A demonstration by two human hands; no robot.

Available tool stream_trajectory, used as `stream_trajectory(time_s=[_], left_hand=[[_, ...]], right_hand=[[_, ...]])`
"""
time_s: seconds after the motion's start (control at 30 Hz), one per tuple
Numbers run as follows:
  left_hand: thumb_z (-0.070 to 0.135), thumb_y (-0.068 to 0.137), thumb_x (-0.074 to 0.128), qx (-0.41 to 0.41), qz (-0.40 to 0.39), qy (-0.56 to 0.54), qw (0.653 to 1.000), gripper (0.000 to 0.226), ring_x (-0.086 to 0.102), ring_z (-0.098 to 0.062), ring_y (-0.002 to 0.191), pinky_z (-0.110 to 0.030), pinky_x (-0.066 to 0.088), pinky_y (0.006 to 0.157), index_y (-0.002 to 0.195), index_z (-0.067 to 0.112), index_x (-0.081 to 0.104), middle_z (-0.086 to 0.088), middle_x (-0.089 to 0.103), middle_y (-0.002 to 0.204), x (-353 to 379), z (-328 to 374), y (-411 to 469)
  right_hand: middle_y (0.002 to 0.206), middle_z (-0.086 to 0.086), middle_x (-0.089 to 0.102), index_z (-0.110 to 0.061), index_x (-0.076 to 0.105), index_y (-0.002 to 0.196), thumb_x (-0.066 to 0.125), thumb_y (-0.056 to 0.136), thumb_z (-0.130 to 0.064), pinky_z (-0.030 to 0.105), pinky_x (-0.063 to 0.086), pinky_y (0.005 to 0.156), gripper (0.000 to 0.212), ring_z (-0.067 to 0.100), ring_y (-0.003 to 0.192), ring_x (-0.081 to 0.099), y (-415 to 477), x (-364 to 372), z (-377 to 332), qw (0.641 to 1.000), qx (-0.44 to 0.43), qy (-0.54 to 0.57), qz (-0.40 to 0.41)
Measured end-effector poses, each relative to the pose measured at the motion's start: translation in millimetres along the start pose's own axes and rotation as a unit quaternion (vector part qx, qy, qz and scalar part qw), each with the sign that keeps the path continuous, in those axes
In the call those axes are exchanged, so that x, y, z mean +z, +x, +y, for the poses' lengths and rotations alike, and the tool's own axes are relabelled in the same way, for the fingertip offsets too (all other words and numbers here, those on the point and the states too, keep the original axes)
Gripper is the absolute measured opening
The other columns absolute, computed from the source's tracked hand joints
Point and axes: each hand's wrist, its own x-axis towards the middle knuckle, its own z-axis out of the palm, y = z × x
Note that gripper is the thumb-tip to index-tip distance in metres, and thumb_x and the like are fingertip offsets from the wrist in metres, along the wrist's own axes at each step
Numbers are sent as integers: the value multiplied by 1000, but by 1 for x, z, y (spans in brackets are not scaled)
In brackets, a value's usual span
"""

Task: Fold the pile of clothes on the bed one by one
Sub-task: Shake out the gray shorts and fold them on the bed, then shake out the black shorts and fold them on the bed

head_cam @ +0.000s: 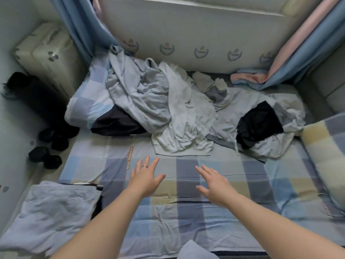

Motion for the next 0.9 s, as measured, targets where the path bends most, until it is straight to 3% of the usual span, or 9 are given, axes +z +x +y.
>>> stream_trajectory(time_s=[0.3, 0.47, 0.6, 0.9], left_hand=[[61, 100, 39, 135, -34, 103, 985, 71, -3, -25, 156, -44, 11, 125, 160, 39, 8, 2, -3, 170, 51, 226, 74], [60, 101, 39, 192, -68, 130, 970, 70, -2, -26, 156, -47, 13, 125, 160, 39, 9, 2, 0, 170, 95, 309, 145], [59, 101, 39, 211, -65, 142, 965, 68, 1, -27, 156, -45, 12, 125, 160, 37, 12, 1, 3, 170, 144, 335, 231], [55, 101, 42, 295, -67, 165, 939, 66, -1, -27, 155, -44, 11, 125, 159, 37, 15, -1, 5, 170, 270, 399, 472]], right_hand=[[168, -11, 4, -38, 6, 160, 46, 100, -51, 43, 20, 119, 72, 17, 154, 8, -65, -37, 212, 981, 146, 109, 69], [168, -12, 5, -39, 6, 159, 47, 100, -51, 45, 22, 120, 73, 17, 154, 9, -61, -21, 295, 959, 211, 163, 95], [167, -16, 4, -41, 5, 159, 45, 100, -51, 44, 21, 121, 71, 14, 154, 6, -10, 9, 363, 940, 249, 208, 109], [166, -17, 7, -41, 7, 159, 47, 100, -49, 43, 18, 123, 71, 12, 153, 8, 199, 54, 515, 911, 293, 249, 145]])
